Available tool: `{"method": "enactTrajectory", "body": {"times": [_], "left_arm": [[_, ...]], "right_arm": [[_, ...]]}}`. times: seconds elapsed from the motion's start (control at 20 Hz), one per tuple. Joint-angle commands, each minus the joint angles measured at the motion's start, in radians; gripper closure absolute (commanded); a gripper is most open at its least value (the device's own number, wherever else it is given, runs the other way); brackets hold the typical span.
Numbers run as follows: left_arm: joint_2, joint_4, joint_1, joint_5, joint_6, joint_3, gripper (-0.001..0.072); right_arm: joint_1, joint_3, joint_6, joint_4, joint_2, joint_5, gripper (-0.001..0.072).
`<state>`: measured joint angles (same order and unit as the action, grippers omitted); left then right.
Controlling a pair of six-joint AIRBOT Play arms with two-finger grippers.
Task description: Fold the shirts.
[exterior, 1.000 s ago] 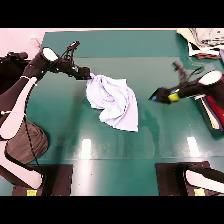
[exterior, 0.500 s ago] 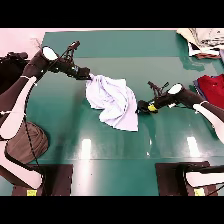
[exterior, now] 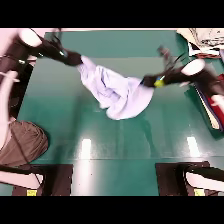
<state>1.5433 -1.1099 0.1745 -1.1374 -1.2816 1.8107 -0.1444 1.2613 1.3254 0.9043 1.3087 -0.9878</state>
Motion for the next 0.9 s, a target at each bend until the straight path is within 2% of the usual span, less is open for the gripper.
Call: {"method": "enactTrajectory", "body": {"times": [0.0, 0.15, 0.3, 0.45, 0.65, 0.85], "left_arm": [[-0.212, -0.152, -0.001, 0.002, 0.000, 0.134, 0.0678], [-0.418, -0.157, -0.001, 0.023, 0.001, 0.243, 0.0679], [-0.621, -0.154, -0.001, 0.100, 0.000, 0.247, 0.0678], [-0.747, -0.155, -0.001, 0.154, 0.001, 0.247, 0.0678], [-0.779, -0.193, -0.001, 0.164, 0.000, 0.247, 0.0679], [-0.694, -0.291, -0.001, 0.098, -0.029, 0.149, 0.0678]], "right_arm": [[0.106, 0.224, -0.003, 0.065, -0.207, -0.057, 0.0696], [0.203, 0.434, -0.003, 0.066, -0.357, -0.117, 0.0696], [0.290, 0.570, -0.003, 0.068, -0.468, -0.148, 0.0696], [0.423, 0.678, -0.003, 0.067, -0.535, -0.175, 0.0696], [0.612, 0.824, 0.000, 0.044, -0.496, -0.273, 0.0696], [0.623, 0.759, 0.006, -0.153, -0.386, -0.307, 0.0697]]}}
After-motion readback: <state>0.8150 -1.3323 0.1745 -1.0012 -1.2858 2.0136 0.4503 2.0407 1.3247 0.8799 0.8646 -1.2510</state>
